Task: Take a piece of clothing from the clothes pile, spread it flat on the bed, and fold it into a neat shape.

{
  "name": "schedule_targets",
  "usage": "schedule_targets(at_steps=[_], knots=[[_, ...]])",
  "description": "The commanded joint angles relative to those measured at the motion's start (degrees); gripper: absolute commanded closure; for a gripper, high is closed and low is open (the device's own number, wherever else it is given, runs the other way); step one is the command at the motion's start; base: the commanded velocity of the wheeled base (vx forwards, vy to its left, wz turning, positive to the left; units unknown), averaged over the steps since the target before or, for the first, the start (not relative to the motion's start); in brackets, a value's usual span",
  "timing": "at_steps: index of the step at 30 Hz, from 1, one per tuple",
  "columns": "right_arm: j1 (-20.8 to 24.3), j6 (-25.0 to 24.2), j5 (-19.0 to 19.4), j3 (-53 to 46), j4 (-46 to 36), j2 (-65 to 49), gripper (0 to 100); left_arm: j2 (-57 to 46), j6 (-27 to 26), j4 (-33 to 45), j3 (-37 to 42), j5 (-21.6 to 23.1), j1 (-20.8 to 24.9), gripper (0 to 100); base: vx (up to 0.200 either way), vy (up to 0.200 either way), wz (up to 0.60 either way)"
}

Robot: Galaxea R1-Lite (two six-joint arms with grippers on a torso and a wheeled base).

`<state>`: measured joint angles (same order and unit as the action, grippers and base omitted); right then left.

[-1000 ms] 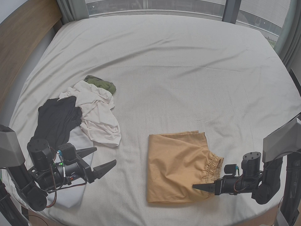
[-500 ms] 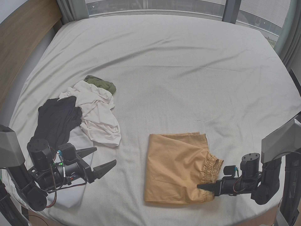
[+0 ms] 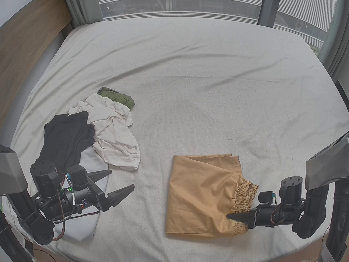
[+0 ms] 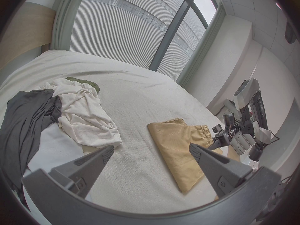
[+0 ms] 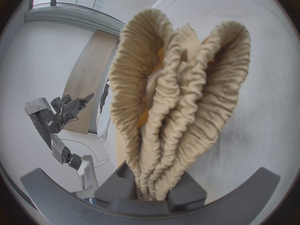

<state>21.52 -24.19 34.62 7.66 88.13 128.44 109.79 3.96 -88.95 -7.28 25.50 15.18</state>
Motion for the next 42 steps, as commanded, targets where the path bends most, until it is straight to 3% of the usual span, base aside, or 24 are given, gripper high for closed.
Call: schedule_targets(at_steps=[1, 15, 32, 37, 42], knots=[[2.3, -0.5, -0.2, 0.3, 0.1, -6.9, 100, -2.3, 0.3, 0.0, 0.2, 0.1, -0.1, 0, 0.000, 0.000, 0.00], [2.3, -7.5, -0.3, 7.3, -0.1, -18.3, 100, -2.6, 0.3, 0.0, 0.7, 0.2, -1.3, 0, 0.000, 0.000, 0.00], [1.6, -9.7, -0.7, 19.5, -1.1, -18.4, 100, -2.6, 0.4, 0.0, 0.6, 0.5, -1.7, 0, 0.000, 0.000, 0.00], [0.7, -9.7, -3.4, 28.4, -9.0, -18.7, 100, -2.6, 0.4, 0.0, 0.7, 0.5, -1.7, 0, 0.000, 0.000, 0.00], [0.7, -9.7, -3.8, 35.5, -16.0, -19.2, 100, -2.6, 0.5, 0.0, 0.7, 0.5, -1.7, 0, 0.000, 0.000, 0.00]])
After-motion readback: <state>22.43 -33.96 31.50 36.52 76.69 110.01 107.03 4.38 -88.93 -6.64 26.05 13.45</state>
